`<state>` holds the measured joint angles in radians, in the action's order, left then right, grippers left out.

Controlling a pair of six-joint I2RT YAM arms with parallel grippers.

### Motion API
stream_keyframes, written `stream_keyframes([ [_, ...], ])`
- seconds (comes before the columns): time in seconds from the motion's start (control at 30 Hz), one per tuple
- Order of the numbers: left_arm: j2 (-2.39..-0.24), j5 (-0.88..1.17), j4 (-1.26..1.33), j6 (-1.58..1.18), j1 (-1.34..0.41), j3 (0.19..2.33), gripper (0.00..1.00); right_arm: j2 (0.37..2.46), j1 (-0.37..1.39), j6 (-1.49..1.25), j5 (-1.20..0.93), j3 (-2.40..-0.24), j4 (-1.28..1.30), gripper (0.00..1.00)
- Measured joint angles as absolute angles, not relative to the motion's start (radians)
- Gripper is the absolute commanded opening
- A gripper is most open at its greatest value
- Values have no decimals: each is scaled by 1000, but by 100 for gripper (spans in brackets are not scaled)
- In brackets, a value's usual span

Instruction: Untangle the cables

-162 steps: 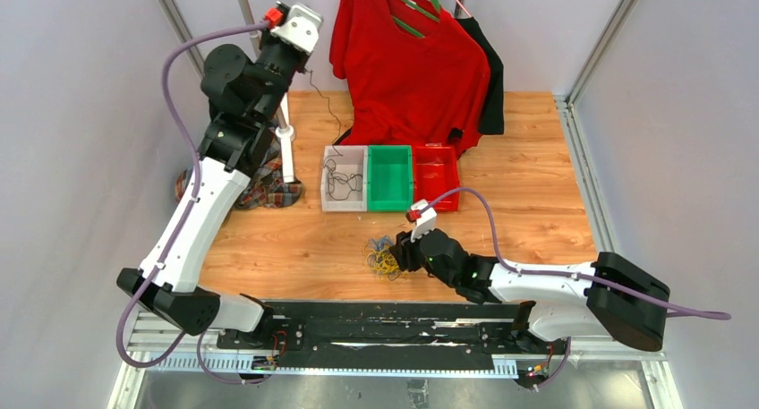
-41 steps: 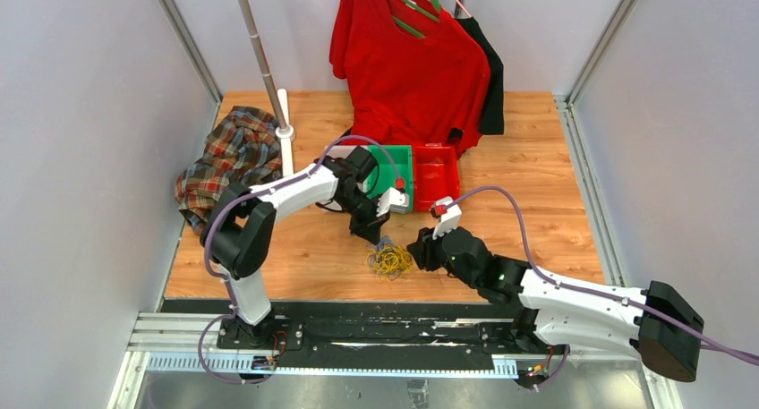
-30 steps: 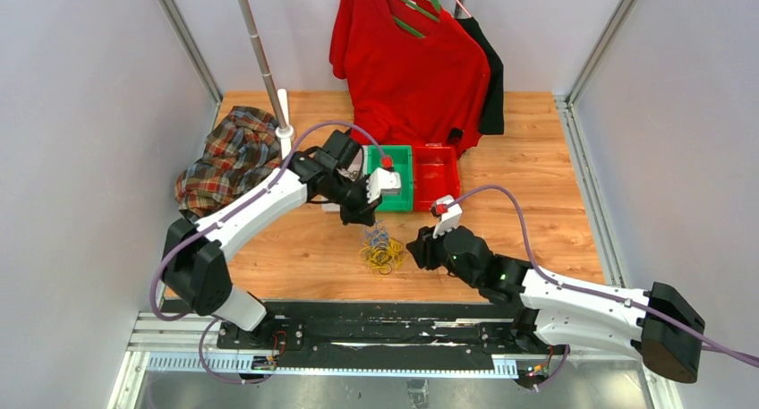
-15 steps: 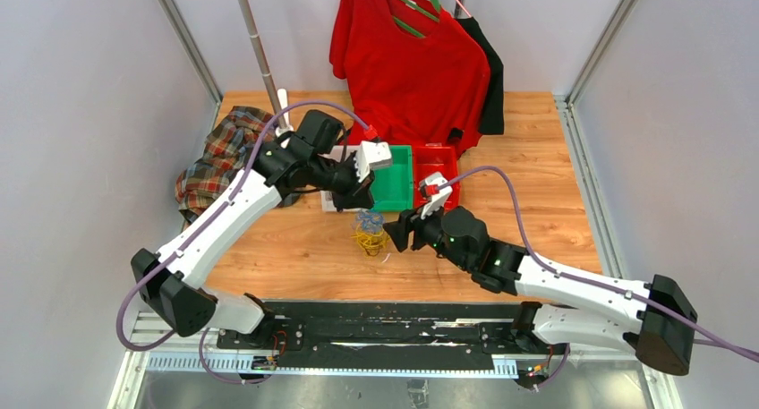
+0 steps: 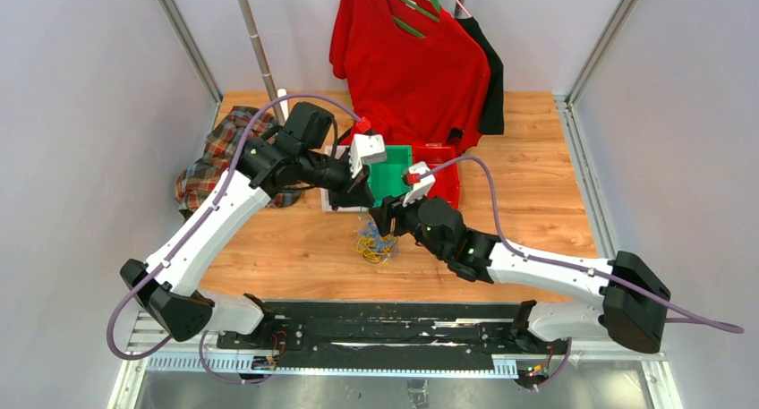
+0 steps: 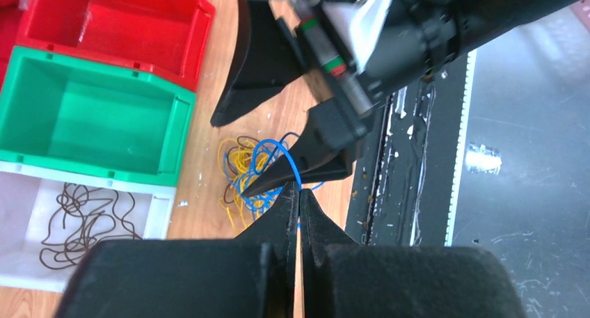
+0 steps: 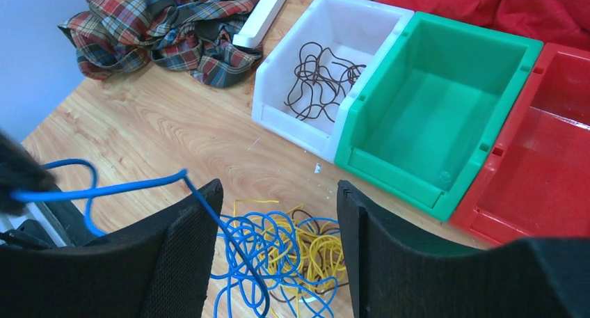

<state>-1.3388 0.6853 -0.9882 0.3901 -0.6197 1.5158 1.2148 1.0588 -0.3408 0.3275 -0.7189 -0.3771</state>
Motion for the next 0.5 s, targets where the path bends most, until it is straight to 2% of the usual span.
stream_keyframes([
  [0.17,-1339,707,-1012,381,-620,1588,1,1280,1059,-347,334,-735,-417,57],
  [0.5,-1344,722,-1056,331,-620,1875,0,1422,1059,-402,306,-727,-495,56],
])
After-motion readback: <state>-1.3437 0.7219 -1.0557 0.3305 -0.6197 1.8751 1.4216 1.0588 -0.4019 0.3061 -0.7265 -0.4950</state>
